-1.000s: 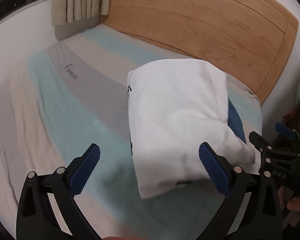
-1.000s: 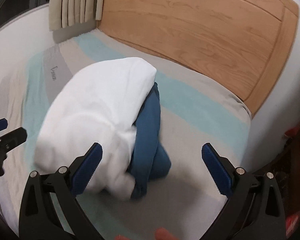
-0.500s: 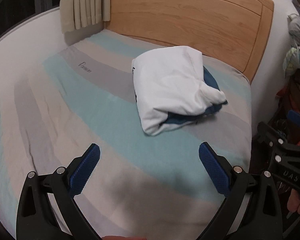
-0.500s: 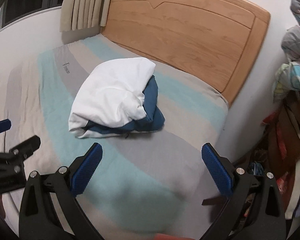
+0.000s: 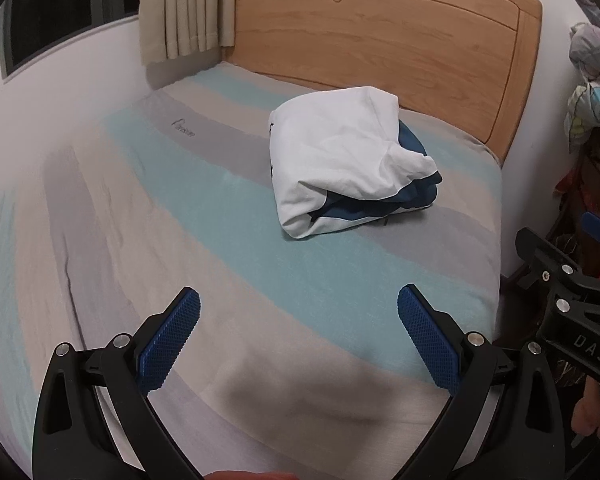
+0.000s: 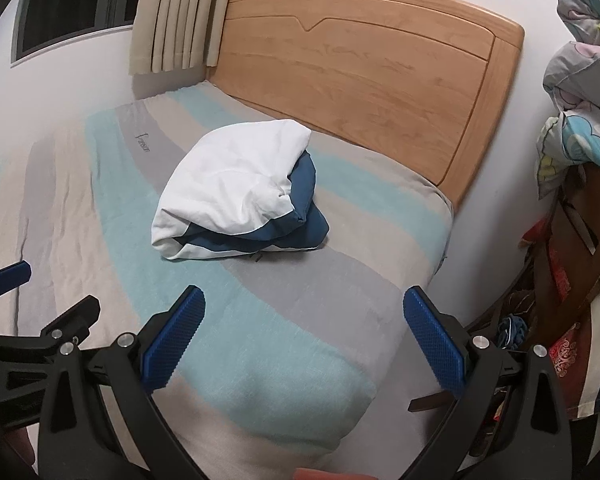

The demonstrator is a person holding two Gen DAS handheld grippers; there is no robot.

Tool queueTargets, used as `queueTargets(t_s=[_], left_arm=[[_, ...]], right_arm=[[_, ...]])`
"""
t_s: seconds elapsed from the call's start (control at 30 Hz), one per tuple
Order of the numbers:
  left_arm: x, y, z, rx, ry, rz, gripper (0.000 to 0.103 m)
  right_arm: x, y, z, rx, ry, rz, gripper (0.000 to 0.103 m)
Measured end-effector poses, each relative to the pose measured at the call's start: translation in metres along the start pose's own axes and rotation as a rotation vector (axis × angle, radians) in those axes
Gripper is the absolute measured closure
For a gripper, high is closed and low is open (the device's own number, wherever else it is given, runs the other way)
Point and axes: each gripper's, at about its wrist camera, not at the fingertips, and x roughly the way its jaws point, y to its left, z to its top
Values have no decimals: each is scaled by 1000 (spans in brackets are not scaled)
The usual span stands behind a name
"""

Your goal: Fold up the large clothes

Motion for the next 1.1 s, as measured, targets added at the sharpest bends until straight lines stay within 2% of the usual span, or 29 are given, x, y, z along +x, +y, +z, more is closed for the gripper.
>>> queueTargets(t_s=[1.1], left_arm=[[1, -18, 8, 5, -10, 30, 6]], right_arm=[[2, -14, -2, 30, 17, 21, 7]])
